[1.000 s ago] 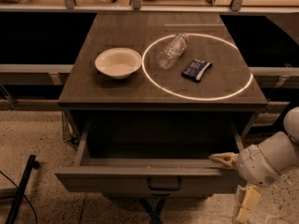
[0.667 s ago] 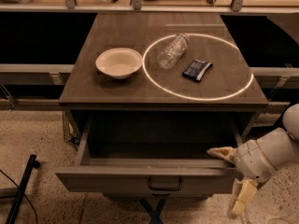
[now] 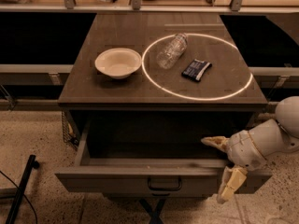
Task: Open top drawer
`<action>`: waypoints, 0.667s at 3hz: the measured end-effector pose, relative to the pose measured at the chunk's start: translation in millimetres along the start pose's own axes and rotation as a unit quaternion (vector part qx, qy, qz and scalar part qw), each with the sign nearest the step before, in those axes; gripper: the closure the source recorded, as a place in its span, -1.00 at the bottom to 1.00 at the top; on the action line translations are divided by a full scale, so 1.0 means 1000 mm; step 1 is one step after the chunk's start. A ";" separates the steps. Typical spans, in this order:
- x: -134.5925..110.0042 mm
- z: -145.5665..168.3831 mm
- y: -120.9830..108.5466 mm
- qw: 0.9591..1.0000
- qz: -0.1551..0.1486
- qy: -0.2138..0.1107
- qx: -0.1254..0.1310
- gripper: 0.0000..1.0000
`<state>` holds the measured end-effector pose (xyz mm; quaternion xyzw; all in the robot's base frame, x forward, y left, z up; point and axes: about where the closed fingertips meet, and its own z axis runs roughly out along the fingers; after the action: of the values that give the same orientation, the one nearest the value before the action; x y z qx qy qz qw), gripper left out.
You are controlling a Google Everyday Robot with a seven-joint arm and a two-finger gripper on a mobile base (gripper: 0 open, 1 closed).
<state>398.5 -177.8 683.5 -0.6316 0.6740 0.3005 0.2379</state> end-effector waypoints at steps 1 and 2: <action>0.001 0.013 0.002 1.000 0.002 -0.002 -0.011 -1.00; 0.002 0.017 0.006 1.000 0.004 -0.002 -0.016 -1.00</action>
Offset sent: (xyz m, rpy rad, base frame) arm -0.0137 0.0120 -0.0209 0.0045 0.0488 0.0206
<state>391.7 -167.1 670.0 -0.6321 0.6712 0.3134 0.2275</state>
